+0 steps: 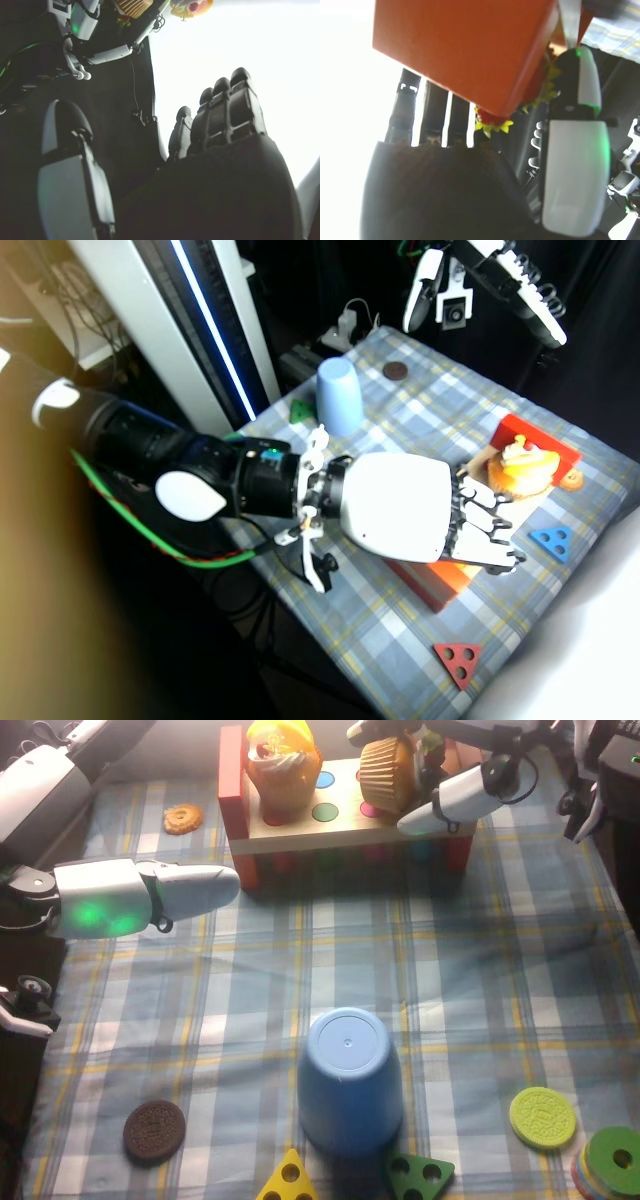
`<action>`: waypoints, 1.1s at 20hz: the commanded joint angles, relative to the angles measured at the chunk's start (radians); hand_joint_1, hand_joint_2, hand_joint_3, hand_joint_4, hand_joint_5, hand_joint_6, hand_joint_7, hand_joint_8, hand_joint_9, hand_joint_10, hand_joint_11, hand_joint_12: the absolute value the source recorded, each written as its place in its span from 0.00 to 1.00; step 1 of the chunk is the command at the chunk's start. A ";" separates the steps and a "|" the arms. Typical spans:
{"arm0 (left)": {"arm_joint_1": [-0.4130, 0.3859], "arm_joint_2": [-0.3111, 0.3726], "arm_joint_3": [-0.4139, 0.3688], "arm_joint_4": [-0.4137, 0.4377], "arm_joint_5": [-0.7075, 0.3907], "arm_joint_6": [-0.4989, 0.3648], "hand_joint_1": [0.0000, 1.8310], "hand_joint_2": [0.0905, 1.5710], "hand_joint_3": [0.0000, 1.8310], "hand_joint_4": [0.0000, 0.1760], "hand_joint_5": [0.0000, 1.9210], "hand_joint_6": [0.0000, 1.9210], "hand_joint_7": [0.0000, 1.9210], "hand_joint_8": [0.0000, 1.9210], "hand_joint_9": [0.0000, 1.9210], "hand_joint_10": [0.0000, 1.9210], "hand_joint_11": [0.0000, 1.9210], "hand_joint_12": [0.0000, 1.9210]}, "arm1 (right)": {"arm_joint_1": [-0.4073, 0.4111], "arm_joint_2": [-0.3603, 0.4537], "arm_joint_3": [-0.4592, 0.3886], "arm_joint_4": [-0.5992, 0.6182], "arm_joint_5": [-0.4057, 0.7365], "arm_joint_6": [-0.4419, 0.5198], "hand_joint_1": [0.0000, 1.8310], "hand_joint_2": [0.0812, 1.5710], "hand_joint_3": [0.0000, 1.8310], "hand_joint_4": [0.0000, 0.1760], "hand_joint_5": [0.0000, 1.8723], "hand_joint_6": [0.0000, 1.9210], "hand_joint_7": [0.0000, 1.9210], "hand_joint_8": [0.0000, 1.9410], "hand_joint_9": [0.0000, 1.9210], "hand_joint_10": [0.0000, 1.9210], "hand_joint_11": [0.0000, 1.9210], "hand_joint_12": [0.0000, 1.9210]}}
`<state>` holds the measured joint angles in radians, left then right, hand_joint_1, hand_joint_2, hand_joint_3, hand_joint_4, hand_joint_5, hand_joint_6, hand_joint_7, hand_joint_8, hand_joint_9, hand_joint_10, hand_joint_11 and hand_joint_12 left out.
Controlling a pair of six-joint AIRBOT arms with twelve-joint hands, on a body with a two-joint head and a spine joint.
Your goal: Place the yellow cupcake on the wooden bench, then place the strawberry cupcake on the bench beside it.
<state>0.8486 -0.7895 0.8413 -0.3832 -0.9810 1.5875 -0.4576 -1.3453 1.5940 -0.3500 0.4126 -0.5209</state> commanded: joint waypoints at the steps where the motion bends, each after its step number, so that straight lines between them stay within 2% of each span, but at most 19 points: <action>1: -0.014 -0.004 0.003 0.015 -0.123 -0.011 0.45 0.54 0.00 1.00 0.01 0.00 0.01 0.00 0.01 0.00 0.02 0.01 | 0.019 0.007 -0.002 0.010 0.096 -0.002 0.58 0.55 0.00 0.33 0.34 0.00 0.37 0.00 0.37 0.03 0.08 0.61; 3: -0.014 -0.004 0.003 0.015 -0.123 -0.011 0.44 0.54 0.00 1.00 0.01 0.00 0.01 0.00 0.01 0.00 0.01 0.01 | 0.019 0.009 -0.001 0.007 0.091 -0.003 0.58 0.55 0.00 0.12 0.35 0.00 0.37 0.00 0.37 0.02 0.09 0.59; 4: -0.014 -0.004 0.003 0.015 -0.123 -0.011 0.45 0.54 0.00 1.00 0.01 0.00 0.02 0.00 0.01 0.00 0.01 0.01 | 0.019 0.010 -0.001 0.007 0.090 -0.003 0.57 0.56 0.00 0.11 0.34 0.00 0.36 0.00 0.37 0.02 0.09 0.59; 7: -0.013 -0.004 0.002 0.016 -0.123 -0.011 0.44 0.54 0.00 1.00 0.02 0.00 0.02 0.00 0.02 0.00 0.03 0.02 | 0.019 0.014 0.000 0.007 0.087 -0.003 0.58 0.55 0.00 0.19 0.35 0.00 0.35 0.00 0.36 0.01 0.09 0.57; 9: -0.012 -0.004 0.002 0.016 -0.123 -0.011 0.44 0.54 0.00 1.00 0.02 0.00 0.03 0.00 0.02 0.00 0.03 0.03 | 0.019 0.019 0.000 0.007 0.087 -0.003 0.56 0.57 0.00 0.41 0.33 0.00 0.32 0.00 0.33 0.00 0.05 0.59; 10: -0.011 -0.004 0.002 0.016 -0.123 -0.011 0.45 0.53 0.01 1.00 0.02 0.00 0.03 0.00 0.03 0.00 0.01 0.12 | 0.019 0.021 0.000 0.007 0.087 -0.003 0.58 0.57 0.00 0.31 0.35 0.01 0.34 0.01 0.36 0.01 0.09 0.62; 11: -0.011 -0.004 0.002 0.015 -0.123 -0.011 0.46 0.53 0.00 1.00 0.02 0.00 0.03 0.00 0.03 0.00 0.00 0.16 | 0.019 0.022 0.000 0.007 0.088 -0.003 0.59 0.57 0.00 0.11 0.37 0.01 0.37 0.02 0.39 0.03 0.13 0.64; 12: -0.011 -0.004 0.002 0.015 -0.123 -0.011 0.45 0.54 0.00 1.00 0.02 0.00 0.03 0.00 0.03 0.00 0.00 0.13 | 0.020 0.022 0.000 0.007 0.088 -0.003 0.65 0.57 0.00 0.00 0.44 0.02 0.47 0.05 0.49 0.08 0.27 0.63; 13: -0.011 -0.004 0.002 0.015 -0.123 -0.011 0.45 0.53 0.00 1.00 0.02 0.00 0.03 0.00 0.03 0.00 0.00 0.14 | 0.021 0.022 0.000 0.007 0.088 -0.003 0.73 0.62 0.00 0.00 0.48 0.02 0.56 0.32 0.53 0.13 0.33 0.61; 14: -0.011 -0.004 0.002 0.015 -0.123 -0.011 0.44 0.53 0.00 1.00 0.02 0.00 0.04 0.00 0.04 0.00 0.00 0.12 | 0.022 0.022 0.000 0.007 0.088 -0.003 0.76 0.66 0.00 0.00 0.48 0.36 0.57 0.40 0.55 0.45 0.41 0.58; 15: -0.011 -0.005 0.002 0.015 -0.123 -0.011 0.45 0.53 0.00 1.00 0.02 0.00 0.03 0.00 0.03 0.00 0.00 0.11 | 0.023 0.022 0.000 0.007 0.088 -0.003 0.76 0.66 0.00 0.00 0.48 0.47 0.58 0.40 0.57 0.51 0.44 0.59; 16: -0.011 -0.005 0.002 0.015 -0.123 -0.011 0.45 0.54 0.00 1.00 0.01 0.00 0.03 0.00 0.03 0.00 0.00 0.09 | 0.024 0.022 0.000 0.007 0.088 -0.003 0.76 0.67 0.00 0.00 0.49 0.51 0.57 0.41 0.54 0.54 0.44 0.60; 18: -0.011 -0.006 0.002 0.015 -0.123 -0.011 0.45 0.55 0.00 1.00 0.02 0.00 0.03 0.00 0.02 0.00 0.00 0.11 | 0.033 0.022 -0.001 0.000 0.088 -0.003 0.76 0.66 0.00 0.00 0.51 0.51 0.61 0.31 0.55 0.53 0.45 0.59; 20: -0.011 -0.006 0.002 0.015 -0.122 -0.011 0.46 0.54 0.00 1.00 0.02 0.00 0.03 0.00 0.03 0.00 0.00 0.17 | 0.047 0.022 -0.002 -0.015 0.088 -0.003 0.76 0.66 0.00 0.00 0.52 0.50 0.62 0.31 0.53 0.53 0.39 0.61; 21: -0.011 -0.007 0.002 0.015 -0.122 -0.011 0.46 0.54 0.00 1.00 0.02 0.00 0.03 0.00 0.03 0.00 0.00 0.20 | 0.056 0.022 -0.004 -0.026 0.088 -0.003 0.76 0.65 0.00 0.00 0.52 0.51 0.64 0.24 0.55 0.53 0.37 0.63; 22: -0.011 -0.007 0.002 0.015 -0.122 -0.011 0.46 0.54 0.00 1.00 0.02 0.00 0.03 0.00 0.03 0.00 0.00 0.21 | 0.063 0.022 -0.006 -0.037 0.087 -0.003 0.76 0.65 0.00 0.00 0.53 0.50 0.65 0.21 0.56 0.52 0.41 0.64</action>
<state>0.8486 -0.7948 0.8410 -0.3828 -0.9791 1.5875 -0.4122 -1.3247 1.5906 -0.4099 0.3862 -0.5209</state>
